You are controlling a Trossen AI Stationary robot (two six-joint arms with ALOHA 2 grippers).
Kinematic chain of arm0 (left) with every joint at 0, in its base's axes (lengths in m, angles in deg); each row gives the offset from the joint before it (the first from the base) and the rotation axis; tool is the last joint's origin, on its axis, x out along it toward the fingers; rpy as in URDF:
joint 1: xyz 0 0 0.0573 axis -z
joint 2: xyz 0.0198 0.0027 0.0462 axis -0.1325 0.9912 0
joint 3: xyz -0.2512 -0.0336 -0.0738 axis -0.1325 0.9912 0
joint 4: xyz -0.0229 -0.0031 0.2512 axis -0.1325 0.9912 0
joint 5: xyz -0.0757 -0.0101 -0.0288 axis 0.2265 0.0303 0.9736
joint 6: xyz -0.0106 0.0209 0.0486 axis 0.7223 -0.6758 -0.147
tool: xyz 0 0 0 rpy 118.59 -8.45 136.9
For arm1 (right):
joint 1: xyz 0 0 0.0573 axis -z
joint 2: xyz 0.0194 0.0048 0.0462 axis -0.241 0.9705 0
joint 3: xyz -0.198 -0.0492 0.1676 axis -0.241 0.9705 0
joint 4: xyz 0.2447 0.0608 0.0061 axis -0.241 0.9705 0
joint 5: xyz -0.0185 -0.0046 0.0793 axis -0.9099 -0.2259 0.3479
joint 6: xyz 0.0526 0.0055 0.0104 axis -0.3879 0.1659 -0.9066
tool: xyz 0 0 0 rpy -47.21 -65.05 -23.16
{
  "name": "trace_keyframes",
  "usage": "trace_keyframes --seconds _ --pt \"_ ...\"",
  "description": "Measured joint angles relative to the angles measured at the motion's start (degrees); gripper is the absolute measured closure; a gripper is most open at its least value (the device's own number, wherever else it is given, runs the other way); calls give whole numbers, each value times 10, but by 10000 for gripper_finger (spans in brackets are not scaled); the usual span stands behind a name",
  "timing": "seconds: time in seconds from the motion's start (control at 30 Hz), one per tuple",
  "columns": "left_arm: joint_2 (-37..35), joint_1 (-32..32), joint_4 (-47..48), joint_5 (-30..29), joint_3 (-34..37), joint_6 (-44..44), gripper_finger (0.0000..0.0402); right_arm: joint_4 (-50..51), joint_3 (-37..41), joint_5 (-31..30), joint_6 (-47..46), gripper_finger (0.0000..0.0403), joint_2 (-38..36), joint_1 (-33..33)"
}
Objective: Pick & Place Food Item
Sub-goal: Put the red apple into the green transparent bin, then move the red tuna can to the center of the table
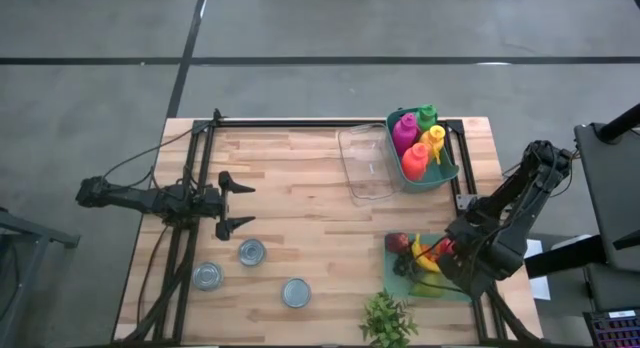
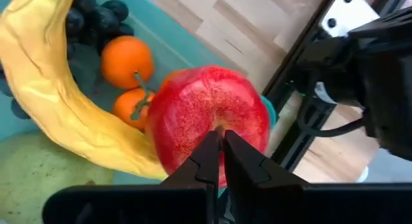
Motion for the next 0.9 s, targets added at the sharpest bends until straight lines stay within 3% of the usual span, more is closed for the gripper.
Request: trace_keyframes --seconds 0.6,0.9 --pt "0 0 0 0 0 0 11 -39 29 5 -7 392 0 0" --pt "0 0 0 0 0 0 11 -43 29 -2 1 301 0 0"
